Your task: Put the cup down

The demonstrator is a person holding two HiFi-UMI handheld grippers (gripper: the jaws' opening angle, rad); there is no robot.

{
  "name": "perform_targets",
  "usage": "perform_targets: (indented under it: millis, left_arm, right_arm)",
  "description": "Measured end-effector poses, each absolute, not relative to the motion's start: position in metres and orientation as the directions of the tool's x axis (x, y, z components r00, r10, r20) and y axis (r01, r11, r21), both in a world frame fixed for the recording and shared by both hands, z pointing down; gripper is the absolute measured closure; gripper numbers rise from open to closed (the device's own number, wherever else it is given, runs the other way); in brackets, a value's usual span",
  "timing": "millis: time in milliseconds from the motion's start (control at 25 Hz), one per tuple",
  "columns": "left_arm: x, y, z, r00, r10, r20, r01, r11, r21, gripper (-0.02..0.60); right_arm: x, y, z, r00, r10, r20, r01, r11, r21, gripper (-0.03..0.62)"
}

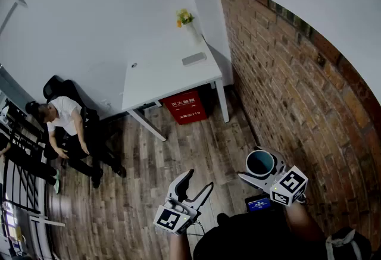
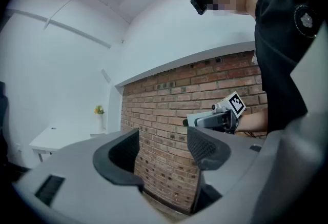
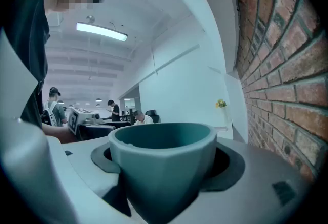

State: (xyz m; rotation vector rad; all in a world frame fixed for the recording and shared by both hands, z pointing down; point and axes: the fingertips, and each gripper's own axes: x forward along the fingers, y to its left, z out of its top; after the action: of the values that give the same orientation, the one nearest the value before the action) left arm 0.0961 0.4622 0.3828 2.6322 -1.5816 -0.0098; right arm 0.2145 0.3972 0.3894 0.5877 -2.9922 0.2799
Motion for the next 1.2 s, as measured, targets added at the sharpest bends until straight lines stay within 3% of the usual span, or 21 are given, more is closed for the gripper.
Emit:
perform_targets:
  millis: [1200]
  left_arm:
    - [0.0963,0.4611,0.3891,0.471,-0.881,0.045,-0.881,-0.467,0.074,0.296]
  right_arm:
    - [0.2072,0.3997,0.3876,-0.932,-0.348,0.098,-0.361,0.91,-0.203,0.2]
